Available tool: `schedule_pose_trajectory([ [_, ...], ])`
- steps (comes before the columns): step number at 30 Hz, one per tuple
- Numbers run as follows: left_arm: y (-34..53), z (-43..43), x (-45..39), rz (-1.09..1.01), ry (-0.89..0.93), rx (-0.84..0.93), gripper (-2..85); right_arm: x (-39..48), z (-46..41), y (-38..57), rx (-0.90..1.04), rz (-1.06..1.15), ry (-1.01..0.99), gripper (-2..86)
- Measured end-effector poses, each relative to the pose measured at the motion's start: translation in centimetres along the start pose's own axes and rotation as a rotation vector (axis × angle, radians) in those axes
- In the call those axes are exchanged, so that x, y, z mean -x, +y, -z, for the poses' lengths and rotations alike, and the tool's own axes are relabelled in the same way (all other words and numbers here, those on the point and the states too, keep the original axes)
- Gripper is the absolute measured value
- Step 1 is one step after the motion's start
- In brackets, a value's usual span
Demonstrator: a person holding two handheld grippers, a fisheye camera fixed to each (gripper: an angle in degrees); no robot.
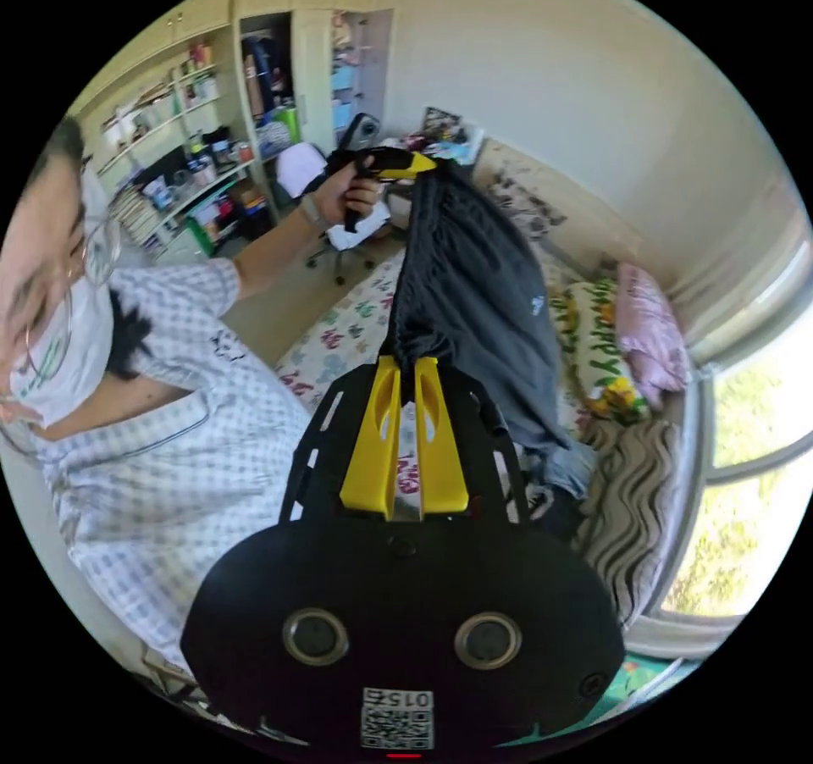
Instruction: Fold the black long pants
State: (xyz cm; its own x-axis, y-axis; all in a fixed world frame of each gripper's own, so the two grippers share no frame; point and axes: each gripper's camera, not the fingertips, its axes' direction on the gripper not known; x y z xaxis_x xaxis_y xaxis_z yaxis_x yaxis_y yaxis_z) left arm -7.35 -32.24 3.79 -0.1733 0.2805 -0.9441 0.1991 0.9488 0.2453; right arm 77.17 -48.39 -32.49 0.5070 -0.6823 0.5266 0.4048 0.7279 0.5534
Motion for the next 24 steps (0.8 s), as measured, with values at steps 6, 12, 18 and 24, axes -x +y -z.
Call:
schedule_pose_trajectory([
  [6,15.2,11.6,6.1,0.262,-0.113,0.033,-0.5,6.2,-18.0,-0.5,0.132,0.158,-0.483,1.5],
  [12,34.8,24.4,14.9,0.893,-0.636,0.043,-0.3,10.8,-46.7,-1.2,0.422,-0.007,-0.977,4.7],
  [18,48.5,28.8,17.3,1.281,-0.844,-0.202,2.7,8.7,-57.7,5.5,0.720,-0.173,-1.135,9.0],
  [24,50.2,25.5,23.1,1.307,-0.746,-0.290,6.7,-5.8,-59.1,13.4,0.749,-0.437,-1.017,10.1],
])
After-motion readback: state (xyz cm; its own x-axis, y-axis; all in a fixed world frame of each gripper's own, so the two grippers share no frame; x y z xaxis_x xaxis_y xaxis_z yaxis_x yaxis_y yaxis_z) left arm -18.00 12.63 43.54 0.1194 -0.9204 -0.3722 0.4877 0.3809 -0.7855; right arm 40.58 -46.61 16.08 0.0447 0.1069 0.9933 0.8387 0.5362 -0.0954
